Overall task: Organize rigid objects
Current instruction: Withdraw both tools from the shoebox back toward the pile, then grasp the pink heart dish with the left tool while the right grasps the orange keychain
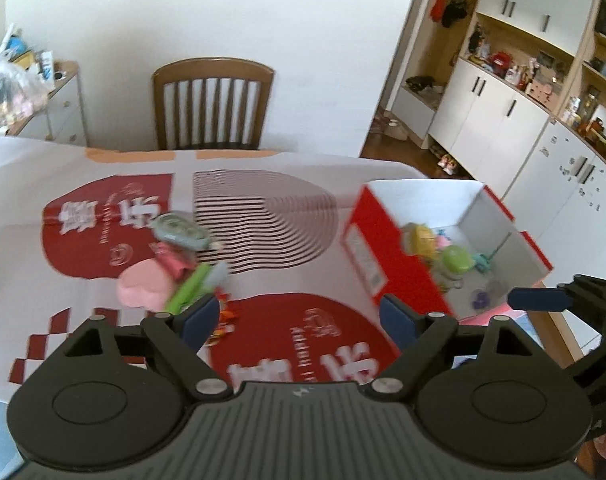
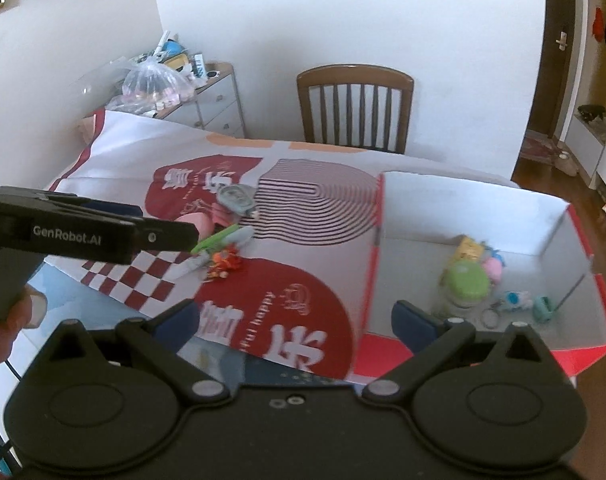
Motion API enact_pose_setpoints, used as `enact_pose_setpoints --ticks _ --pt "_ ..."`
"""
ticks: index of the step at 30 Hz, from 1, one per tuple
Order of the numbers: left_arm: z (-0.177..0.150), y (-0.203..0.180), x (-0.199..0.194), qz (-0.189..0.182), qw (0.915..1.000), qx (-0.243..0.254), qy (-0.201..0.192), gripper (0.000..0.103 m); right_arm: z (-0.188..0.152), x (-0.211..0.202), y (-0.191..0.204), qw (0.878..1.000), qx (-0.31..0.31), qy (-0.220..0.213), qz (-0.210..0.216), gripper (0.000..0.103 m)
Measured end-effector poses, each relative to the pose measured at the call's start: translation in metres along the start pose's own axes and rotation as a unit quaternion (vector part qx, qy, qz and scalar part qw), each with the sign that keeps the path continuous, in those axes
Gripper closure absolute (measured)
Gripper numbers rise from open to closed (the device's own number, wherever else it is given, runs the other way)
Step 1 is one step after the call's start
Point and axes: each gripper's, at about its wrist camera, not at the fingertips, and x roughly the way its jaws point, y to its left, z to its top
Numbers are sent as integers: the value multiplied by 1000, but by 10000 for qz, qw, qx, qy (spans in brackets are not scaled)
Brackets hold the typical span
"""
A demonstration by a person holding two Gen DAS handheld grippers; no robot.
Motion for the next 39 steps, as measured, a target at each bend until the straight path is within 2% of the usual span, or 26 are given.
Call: enact_pose_setpoints --ticks 4,8,13,18,25,35,39 --pt "-4 31 2 297 9996 -10 -22 14 3 13 20 10000 -68 43 29 1" --pt "-9 66 9 388 9991 -189 -13 5 7 28 40 9998 -183 70 56 1" --pt "-12 104 24 537 9977 -412 -8 5 15 55 62 9992 -372 111 98 1" --pt "-15 131 49 624 9971 -431 73 5 21 80 78 9979 -605 204 88 1" --pt "-16 145 85 675 9972 -253 178 5 27 122 88 9955 -897 291 65 4" --pt "-14 152 121 742 9965 -267 269 5 29 171 88 9928 -1067 543 105 12" --pt "-15 153 132 793 9961 -263 285 5 29 186 90 9909 -1167 651 164 21"
